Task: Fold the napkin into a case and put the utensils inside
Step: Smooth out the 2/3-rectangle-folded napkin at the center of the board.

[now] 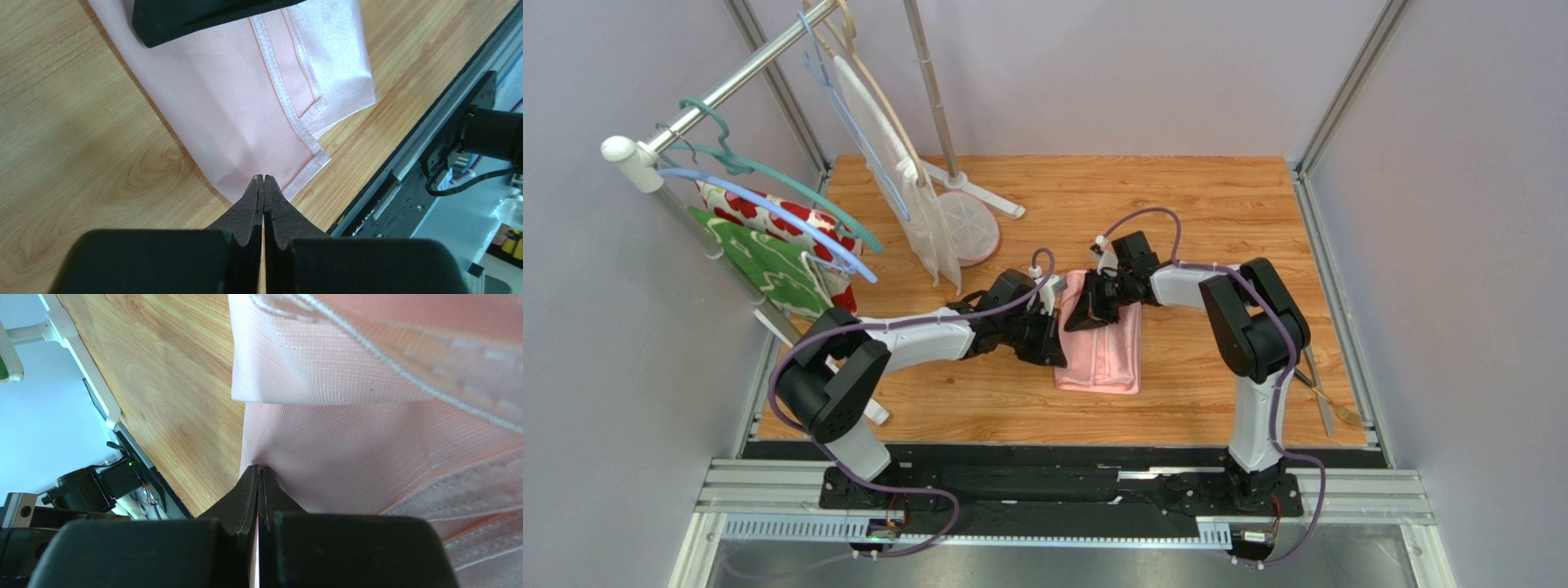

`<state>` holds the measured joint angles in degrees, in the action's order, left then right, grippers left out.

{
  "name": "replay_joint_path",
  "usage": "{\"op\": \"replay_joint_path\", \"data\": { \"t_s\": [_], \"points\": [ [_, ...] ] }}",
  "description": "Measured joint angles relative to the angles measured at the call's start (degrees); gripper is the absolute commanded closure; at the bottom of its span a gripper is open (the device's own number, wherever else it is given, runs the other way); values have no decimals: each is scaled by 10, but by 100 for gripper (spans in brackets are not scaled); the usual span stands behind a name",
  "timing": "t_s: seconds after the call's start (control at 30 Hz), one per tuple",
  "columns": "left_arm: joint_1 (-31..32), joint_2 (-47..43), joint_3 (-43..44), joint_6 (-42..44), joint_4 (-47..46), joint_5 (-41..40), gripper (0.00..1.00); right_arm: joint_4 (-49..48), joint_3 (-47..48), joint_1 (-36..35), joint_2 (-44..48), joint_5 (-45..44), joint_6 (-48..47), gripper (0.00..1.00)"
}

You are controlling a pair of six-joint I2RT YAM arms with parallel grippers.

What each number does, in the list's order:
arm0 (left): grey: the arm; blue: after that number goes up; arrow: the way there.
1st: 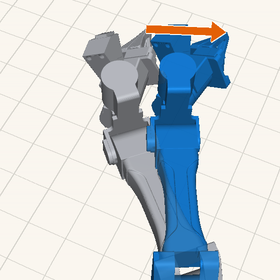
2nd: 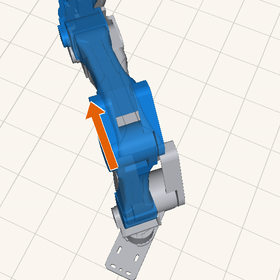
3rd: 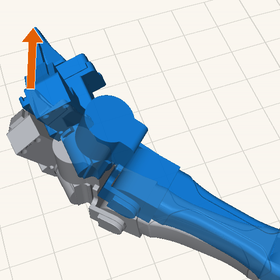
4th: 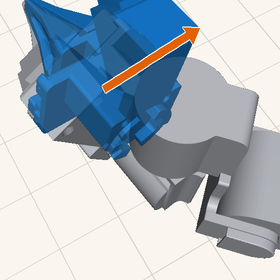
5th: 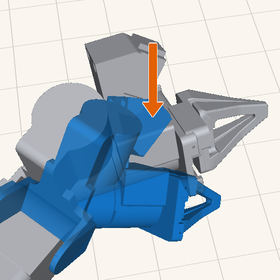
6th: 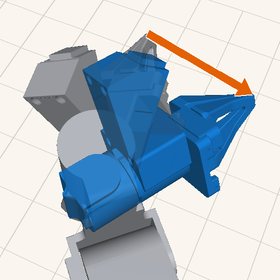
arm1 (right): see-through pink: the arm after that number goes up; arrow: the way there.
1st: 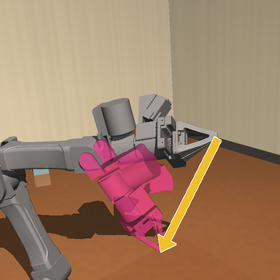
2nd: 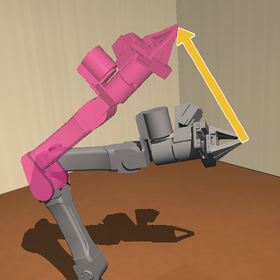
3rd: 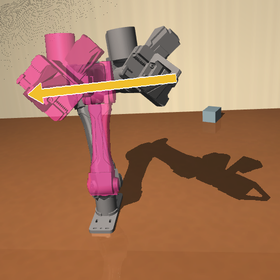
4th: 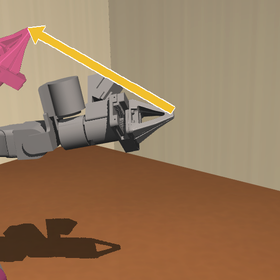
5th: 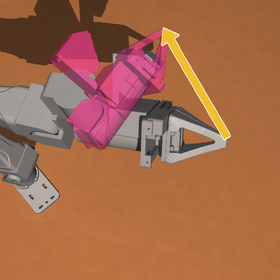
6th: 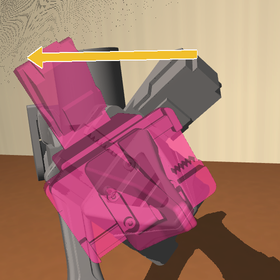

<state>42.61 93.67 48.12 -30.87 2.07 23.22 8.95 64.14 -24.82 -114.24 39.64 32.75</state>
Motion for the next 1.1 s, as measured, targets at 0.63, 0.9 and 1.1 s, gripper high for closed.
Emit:
{"op": "replay_joint_path", "data": {
  "t_s": [0.63,0.9,1.1],
  "points": [
    [31,-22,-67,-26,-30,-10,98,11,18,0,-7,2,-1,100],
    [31,2,-18,-26,-28,-2,99,46,19,3,33,-9,-9,100],
    [36,49,-33,-36,-57,19,99,51,-38,7,133,-18,-16,99]
  ]
}}
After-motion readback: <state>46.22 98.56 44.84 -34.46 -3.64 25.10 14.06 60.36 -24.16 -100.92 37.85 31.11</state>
